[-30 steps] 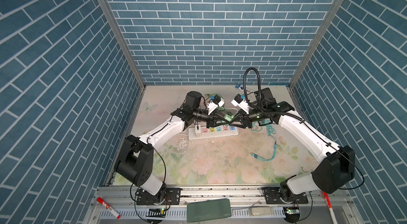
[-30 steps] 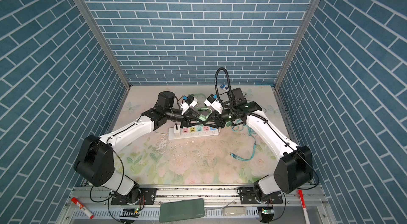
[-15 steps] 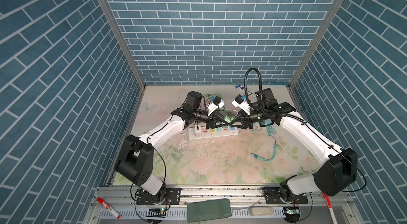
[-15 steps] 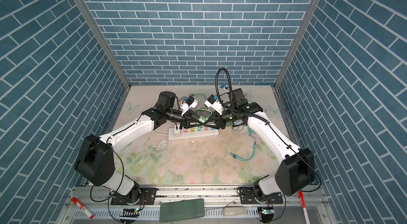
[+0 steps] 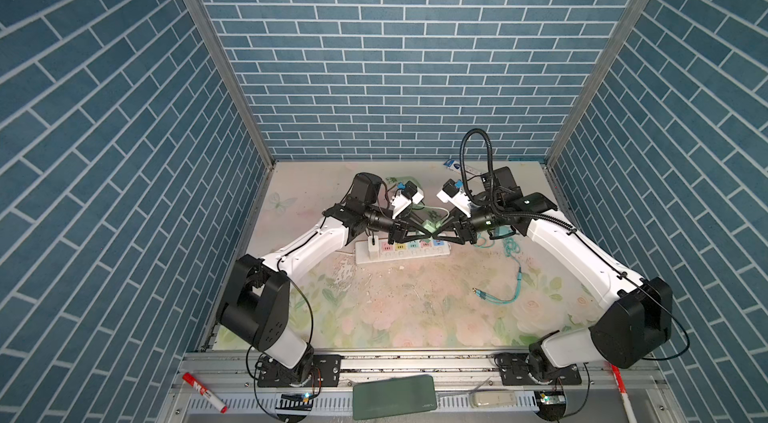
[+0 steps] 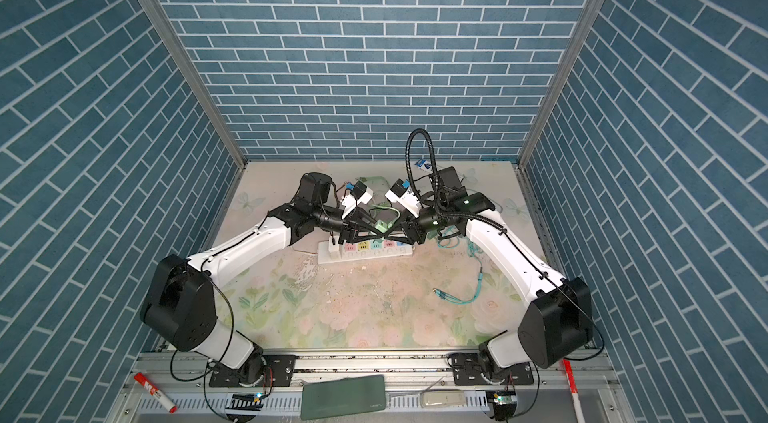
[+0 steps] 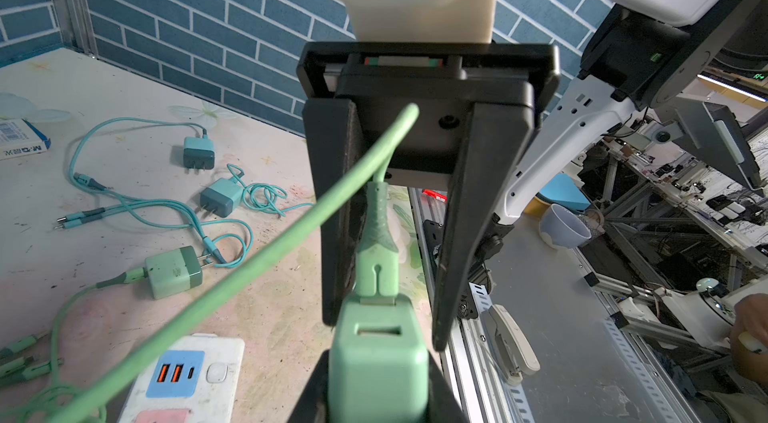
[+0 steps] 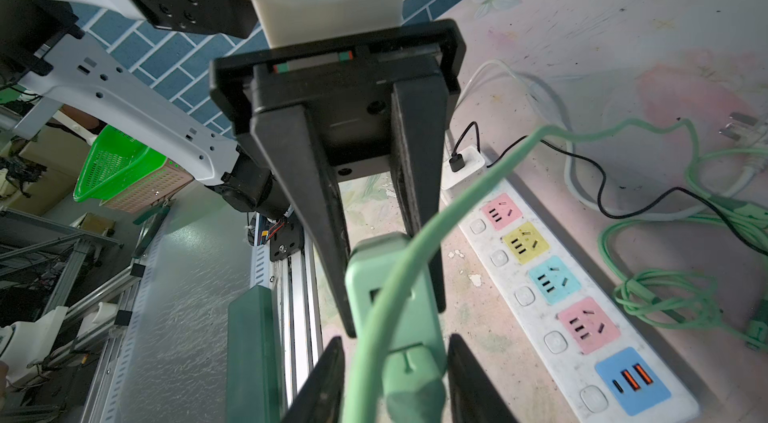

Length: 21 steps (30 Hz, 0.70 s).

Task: Insert the plug
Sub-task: 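Close the right gripper on the mint-green charger beside the left gripper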

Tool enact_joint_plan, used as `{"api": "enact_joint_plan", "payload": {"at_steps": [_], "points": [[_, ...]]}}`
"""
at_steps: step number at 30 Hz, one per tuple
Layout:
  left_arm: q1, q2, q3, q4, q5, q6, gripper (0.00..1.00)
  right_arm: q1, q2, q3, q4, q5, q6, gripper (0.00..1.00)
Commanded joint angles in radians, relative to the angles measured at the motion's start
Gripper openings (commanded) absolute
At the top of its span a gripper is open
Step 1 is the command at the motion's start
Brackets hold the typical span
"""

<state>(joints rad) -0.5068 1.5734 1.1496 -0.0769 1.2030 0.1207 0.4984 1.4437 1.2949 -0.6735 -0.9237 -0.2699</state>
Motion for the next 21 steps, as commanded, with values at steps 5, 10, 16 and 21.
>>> {"api": "enact_joint_plan", "payload": {"at_steps": [5, 10, 16, 21], "points": [[0.003, 0.005, 0.039, -0.014, 0.031, 0.007, 0.09, 0.002, 0.006, 0.034, 0.0, -0.038, -0.079, 0.4], [0.004, 0.005, 0.045, -0.043, 0.028, 0.023, 0.09, 0.002, 0.001, 0.034, 0.008, -0.034, -0.082, 0.38], [0.003, 0.004, 0.047, -0.064, 0.026, 0.031, 0.09, 0.002, 0.009, 0.052, 0.011, -0.033, -0.088, 0.35], [0.002, 0.005, 0.048, -0.061, 0.026, 0.027, 0.09, 0.002, 0.024, 0.062, 0.006, -0.048, -0.094, 0.34]]}}
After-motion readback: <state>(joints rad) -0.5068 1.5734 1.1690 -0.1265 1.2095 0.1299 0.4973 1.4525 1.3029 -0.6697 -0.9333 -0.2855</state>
